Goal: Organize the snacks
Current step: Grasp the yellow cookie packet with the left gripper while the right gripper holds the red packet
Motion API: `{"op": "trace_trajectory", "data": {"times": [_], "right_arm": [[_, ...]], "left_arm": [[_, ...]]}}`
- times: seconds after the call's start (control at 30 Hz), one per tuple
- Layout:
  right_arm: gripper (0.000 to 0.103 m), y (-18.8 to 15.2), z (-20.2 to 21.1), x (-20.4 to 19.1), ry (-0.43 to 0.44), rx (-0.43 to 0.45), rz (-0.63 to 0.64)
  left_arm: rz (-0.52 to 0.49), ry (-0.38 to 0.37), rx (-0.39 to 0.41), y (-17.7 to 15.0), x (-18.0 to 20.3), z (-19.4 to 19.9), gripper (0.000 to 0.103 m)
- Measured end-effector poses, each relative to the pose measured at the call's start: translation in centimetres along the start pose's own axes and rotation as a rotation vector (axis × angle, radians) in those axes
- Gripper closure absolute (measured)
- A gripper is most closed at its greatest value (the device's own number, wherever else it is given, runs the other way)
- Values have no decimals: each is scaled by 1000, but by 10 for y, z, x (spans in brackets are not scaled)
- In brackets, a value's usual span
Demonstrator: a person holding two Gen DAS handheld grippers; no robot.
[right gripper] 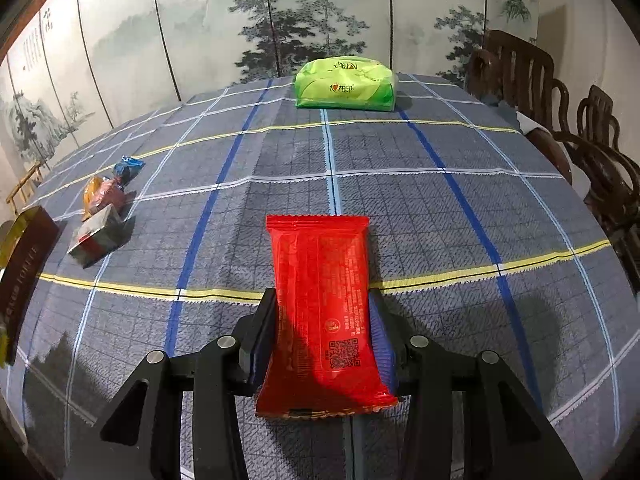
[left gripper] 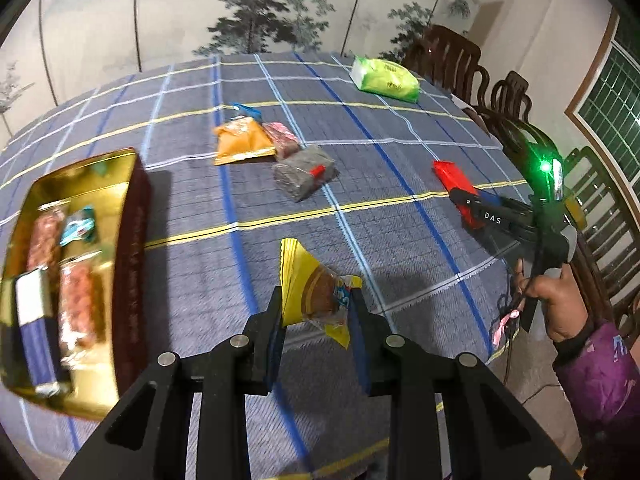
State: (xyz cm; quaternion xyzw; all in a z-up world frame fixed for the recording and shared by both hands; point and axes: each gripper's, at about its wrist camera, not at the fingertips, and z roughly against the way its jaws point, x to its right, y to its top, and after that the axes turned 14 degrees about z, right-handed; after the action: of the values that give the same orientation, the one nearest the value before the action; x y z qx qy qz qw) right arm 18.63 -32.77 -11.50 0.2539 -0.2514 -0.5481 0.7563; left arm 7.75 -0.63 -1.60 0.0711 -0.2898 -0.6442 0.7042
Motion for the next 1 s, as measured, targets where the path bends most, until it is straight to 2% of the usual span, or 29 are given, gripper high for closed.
{"op": "trace_trajectory", "data": {"times": [0.27,0.43,0.77,1.0], "right_arm": [[58,0,0,-2,-17,-6,13],[58,0,0,-3,-24,-8,19],[58,0,0,-5,-34,-13,28],[58,0,-1,-5,-36,-13,29]], "left_arm": [[34,-12,17,-12,-16,24,77],[74,-2,63,-6,-41,48,77],[161,110,126,13,-111,73,77],[169,166,140,41,-141,61,77]]}}
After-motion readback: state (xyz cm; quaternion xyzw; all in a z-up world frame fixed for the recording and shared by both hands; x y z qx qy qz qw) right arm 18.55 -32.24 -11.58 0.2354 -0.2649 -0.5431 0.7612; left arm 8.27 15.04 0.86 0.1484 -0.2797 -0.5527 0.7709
